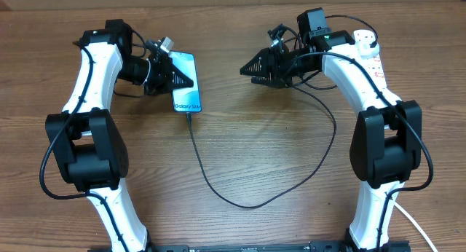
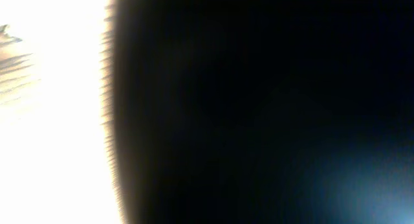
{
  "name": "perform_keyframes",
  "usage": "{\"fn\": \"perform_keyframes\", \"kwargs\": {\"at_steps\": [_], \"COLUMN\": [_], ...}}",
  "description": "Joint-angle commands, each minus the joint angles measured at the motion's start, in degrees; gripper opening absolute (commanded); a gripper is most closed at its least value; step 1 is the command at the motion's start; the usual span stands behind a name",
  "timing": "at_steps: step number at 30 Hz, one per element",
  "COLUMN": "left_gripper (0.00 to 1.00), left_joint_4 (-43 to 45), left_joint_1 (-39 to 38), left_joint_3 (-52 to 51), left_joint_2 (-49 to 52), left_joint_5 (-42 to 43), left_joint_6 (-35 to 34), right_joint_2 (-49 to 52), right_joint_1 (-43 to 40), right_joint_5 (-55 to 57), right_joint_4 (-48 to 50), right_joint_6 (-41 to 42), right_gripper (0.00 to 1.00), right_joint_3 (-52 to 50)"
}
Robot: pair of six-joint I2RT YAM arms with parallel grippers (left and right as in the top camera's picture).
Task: Plug charger to phone and switch on socket
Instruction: 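Lower the phone with the left gripper toward the table center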
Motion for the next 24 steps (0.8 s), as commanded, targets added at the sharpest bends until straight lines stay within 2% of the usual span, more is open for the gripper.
{"fn": "perform_keyframes", "kwargs": {"at_steps": [1,11,15,24], "left_gripper": [0.04,0.04,0.04,0.04], "left_joint_4": [-1.11,-1.4,-0.17,3.04], "left_joint_1": [-0.44,-3.87,-4.9,-5.11], "left_joint_3": [0.26,0.26,0.26,0.22], "left_joint_2": [-0.42,-0.42,-0.42,-0.28], "left_joint_5": [-7.13,-14.12,-24.81,-24.61], "left_joint_6": [2.69,1.51,-4.44,-7.93], "right_joint_2": [-1.09,-1.09,-1.09,-1.09], "right_joint_1": [0.2,0.22,0.2,0.26], "right_joint_5": [5.62,9.51,12.22,12.61], "right_joint_4": [-2.16,-5.2,-6.75,-7.48], "right_joint_6": [-4.09,-5.46,-5.7,-6.75], "right_gripper": [0.57,0.57,0.57,0.57], "right_joint_3": [1.05,1.05,1.05,1.05]}}
